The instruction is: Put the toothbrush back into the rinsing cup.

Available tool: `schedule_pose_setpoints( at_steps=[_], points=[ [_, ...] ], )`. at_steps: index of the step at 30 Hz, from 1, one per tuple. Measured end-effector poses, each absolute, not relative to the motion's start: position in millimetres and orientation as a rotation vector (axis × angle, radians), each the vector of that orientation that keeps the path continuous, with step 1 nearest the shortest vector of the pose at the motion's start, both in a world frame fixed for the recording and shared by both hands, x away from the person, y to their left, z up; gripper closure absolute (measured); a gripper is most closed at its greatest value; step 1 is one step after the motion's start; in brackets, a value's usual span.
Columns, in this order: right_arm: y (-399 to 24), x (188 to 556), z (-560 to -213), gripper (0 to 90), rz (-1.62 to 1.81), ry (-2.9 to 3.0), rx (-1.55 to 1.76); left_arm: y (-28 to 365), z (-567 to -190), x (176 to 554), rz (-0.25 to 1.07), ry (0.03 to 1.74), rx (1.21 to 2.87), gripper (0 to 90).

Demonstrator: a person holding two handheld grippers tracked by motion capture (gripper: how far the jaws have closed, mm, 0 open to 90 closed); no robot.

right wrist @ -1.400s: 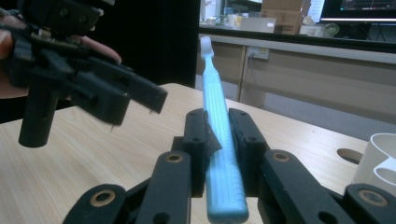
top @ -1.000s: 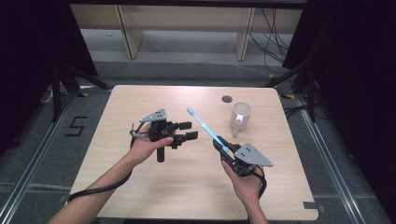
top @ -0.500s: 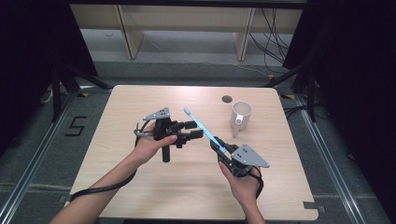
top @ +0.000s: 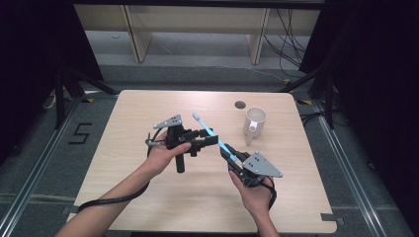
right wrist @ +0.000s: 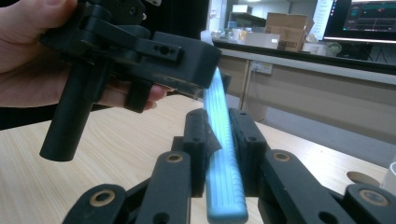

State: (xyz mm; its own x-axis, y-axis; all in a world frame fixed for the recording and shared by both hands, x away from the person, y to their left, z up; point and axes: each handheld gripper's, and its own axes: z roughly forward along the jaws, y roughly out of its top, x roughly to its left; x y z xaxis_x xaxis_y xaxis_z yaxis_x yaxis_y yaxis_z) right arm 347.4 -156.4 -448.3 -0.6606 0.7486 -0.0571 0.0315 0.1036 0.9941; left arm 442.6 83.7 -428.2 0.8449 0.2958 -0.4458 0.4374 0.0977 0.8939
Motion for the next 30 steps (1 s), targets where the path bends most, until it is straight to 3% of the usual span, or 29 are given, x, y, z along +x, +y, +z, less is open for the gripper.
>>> schedule_pose_setpoints(
  at_steps=[5,10,20,24,30],
  points=[
    [-153,351,-448,78.6,1.588,1.802,0.727,82,-425,441,-0.113,0.605,1.495,50.7],
    [-151,351,-449,78.3,1.575,1.811,0.731,80,-424,440,-0.088,0.58,1.475,63.5],
    [-144,353,-455,76.3,1.526,1.857,0.734,76,-417,432,-0.072,0.501,1.483,77.7],
    [-140,354,-458,70.6,1.505,1.881,0.757,74,-418,430,-0.049,0.472,1.509,81.7],
    [-144,354,-458,54.5,1.519,1.928,0.812,76,-416,429,0.059,0.457,1.559,82.4]
  ],
)
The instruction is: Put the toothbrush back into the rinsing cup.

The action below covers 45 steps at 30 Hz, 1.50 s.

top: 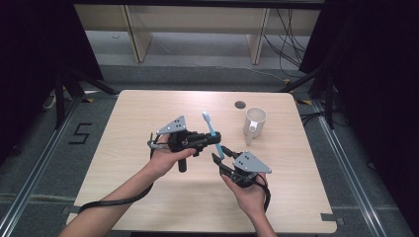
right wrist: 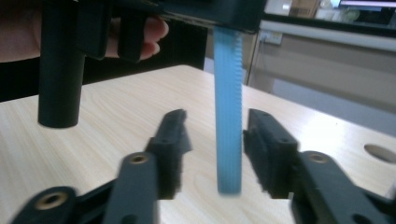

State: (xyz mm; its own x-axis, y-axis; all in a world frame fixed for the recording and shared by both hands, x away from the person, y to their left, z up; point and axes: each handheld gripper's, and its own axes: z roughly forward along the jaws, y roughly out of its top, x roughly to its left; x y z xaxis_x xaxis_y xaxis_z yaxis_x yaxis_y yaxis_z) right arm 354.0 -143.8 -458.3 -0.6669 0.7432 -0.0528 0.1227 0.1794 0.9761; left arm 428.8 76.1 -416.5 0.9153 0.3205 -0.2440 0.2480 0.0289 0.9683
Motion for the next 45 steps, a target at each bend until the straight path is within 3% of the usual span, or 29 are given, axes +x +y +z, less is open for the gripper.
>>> schedule_pose_setpoints(
  at_steps=[5,12,25,45],
  points=[
    [-157,351,-459,49.7,1.534,1.942,0.885,82,-416,431,0.123,0.479,1.578,82.6],
    [-171,350,-453,51.4,1.59,1.879,0.894,84,-417,431,0.139,0.488,1.593,83.0],
    [-161,352,-401,70.7,1.673,1.795,0.85,75,-421,424,0.211,0.498,1.672,83.1],
    [-121,375,-385,74.1,1.622,1.837,0.814,66,-421,422,0.267,0.468,1.717,83.1]
  ],
)
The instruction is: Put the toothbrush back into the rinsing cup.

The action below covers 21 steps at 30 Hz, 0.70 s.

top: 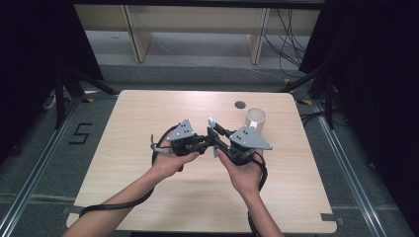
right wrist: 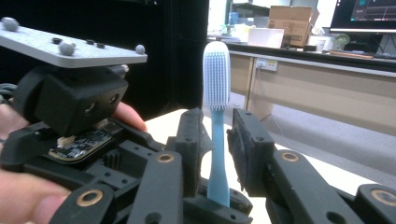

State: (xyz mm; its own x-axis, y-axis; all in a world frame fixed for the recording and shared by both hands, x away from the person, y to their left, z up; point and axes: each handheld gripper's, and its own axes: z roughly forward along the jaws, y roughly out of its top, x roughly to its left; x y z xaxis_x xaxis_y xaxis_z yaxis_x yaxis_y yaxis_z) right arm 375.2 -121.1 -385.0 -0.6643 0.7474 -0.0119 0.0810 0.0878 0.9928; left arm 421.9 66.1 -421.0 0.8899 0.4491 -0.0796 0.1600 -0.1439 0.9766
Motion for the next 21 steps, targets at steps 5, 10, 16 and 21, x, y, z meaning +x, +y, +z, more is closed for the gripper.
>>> schedule_pose_setpoints(
  at_steps=[5,10,16,21],
  points=[
    [-119,378,-385,82.5,1.619,1.822,0.832,65,-421,422,0.28,0.463,1.721,83.1],
    [-119,379,-385,85.1,1.609,1.794,0.831,66,-421,422,0.281,0.446,1.715,82.8],
    [-122,378,-383,85.4,1.614,1.78,0.86,65,-420,421,0.3,0.422,1.717,72.3],
    [-132,380,-380,85.4,1.604,1.757,0.888,66,-420,418,0.341,0.391,1.734,53.7]
  ],
)
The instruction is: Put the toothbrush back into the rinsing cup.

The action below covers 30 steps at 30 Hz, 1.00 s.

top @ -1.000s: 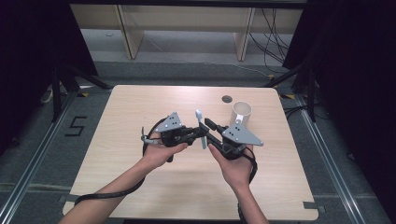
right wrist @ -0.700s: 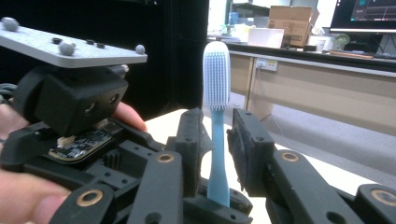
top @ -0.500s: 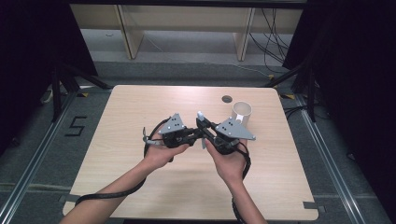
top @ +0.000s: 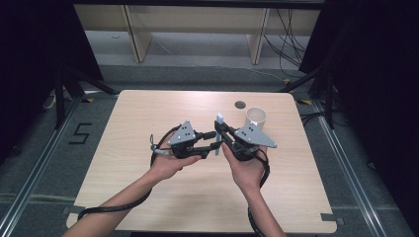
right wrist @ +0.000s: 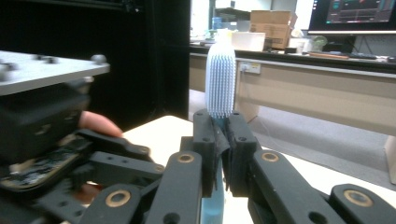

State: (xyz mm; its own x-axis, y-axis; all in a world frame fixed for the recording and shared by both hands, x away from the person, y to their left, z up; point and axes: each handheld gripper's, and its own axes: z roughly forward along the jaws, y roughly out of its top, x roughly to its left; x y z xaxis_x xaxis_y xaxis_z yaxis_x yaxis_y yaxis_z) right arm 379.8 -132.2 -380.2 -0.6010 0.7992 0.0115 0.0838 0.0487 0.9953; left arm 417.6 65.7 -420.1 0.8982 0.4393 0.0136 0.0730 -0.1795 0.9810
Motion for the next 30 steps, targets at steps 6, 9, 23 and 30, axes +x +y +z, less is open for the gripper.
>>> schedule_pose_setpoints(
  at_steps=[6,9,23,30],
  points=[
    [-149,385,-379,85.4,1.592,1.721,0.909,76,-424,412,0.43,0.386,1.783,39.6],
    [-158,387,-380,85.4,1.564,1.717,0.91,84,-426,412,0.435,0.406,1.777,36.5],
    [-183,385,-382,85.3,1.555,1.669,0.99,130,-438,408,0.473,0.514,1.775,33.4],
    [-190,389,-380,85.3,1.519,1.64,0.997,143,-443,403,0.484,0.545,1.761,32.3]
  ],
)
